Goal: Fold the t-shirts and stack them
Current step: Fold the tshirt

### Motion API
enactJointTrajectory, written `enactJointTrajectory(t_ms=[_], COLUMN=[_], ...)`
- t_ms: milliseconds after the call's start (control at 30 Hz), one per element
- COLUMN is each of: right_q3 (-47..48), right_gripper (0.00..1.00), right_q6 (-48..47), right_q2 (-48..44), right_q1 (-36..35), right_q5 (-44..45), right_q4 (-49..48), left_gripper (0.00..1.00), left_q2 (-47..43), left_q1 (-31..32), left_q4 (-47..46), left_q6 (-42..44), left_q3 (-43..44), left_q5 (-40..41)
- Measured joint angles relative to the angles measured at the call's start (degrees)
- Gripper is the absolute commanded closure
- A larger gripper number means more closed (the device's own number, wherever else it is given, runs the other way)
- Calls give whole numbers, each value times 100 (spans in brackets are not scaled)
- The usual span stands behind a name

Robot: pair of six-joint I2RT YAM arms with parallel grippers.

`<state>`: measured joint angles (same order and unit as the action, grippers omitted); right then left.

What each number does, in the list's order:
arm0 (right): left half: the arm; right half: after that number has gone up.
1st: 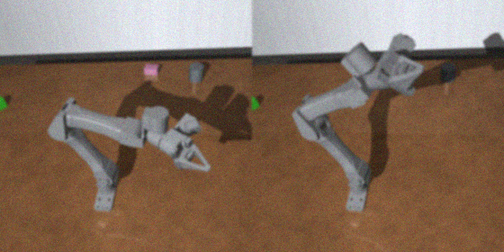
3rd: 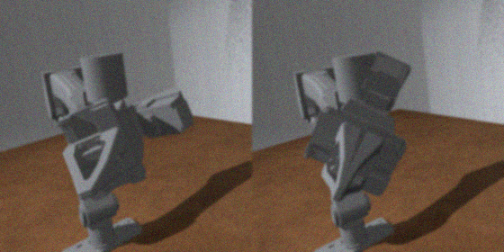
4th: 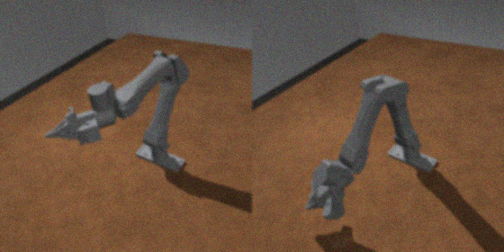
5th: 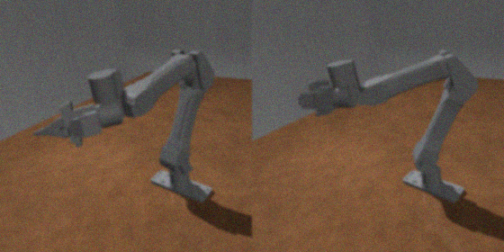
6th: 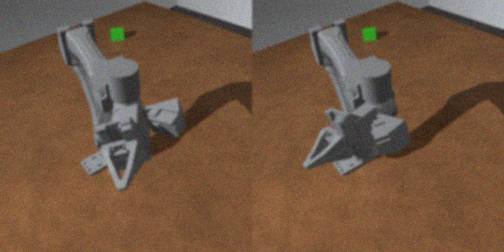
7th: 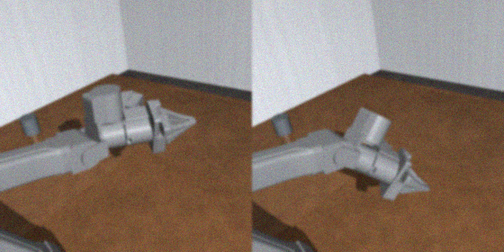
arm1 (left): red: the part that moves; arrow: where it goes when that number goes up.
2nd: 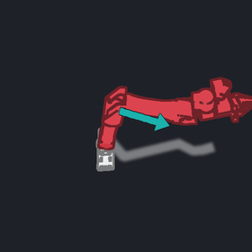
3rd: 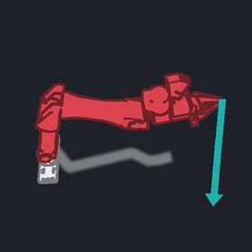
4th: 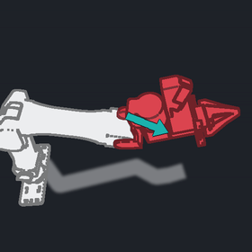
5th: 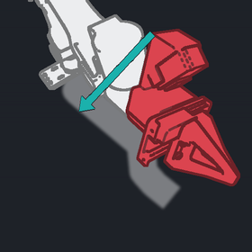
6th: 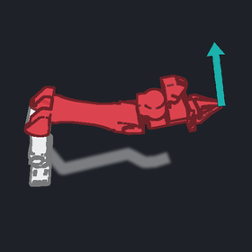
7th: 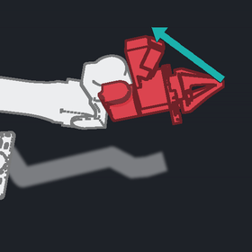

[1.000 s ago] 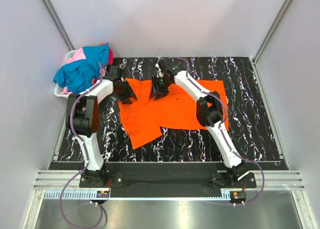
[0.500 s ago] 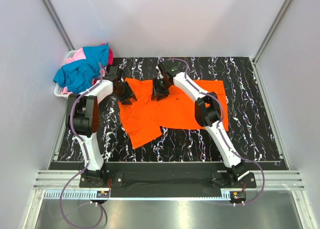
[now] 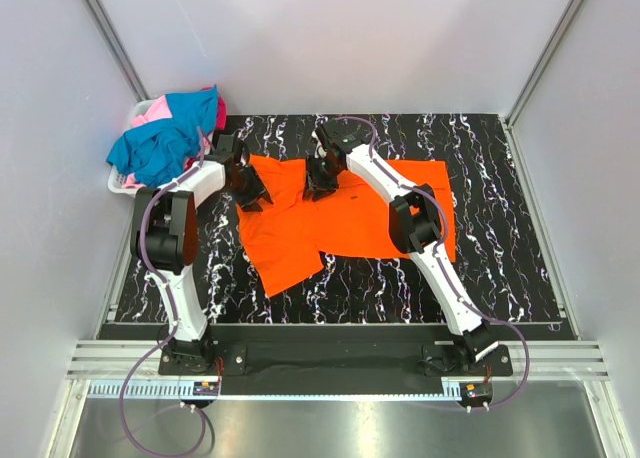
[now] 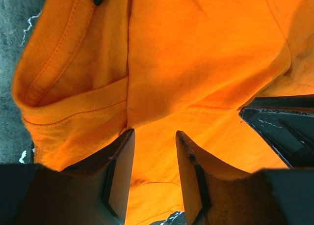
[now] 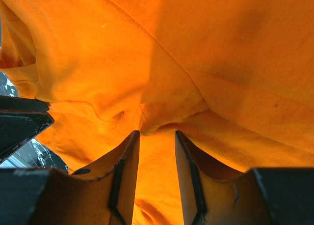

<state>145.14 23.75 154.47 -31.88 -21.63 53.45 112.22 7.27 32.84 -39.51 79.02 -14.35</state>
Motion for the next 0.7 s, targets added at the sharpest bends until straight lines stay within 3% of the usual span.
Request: enactJointTrajectory(t_ms=[700], right_q3=[2], right_gripper=[58], right_q6=[2], right_q2=[-33], right_q1=[-13], right_q5=[20], right_q4=[0], left_gripper=[57], left_q2=[2], left_q1=[-22], left_q4=[2], left_q6=[9], left_q3=[0], left_q5=[44])
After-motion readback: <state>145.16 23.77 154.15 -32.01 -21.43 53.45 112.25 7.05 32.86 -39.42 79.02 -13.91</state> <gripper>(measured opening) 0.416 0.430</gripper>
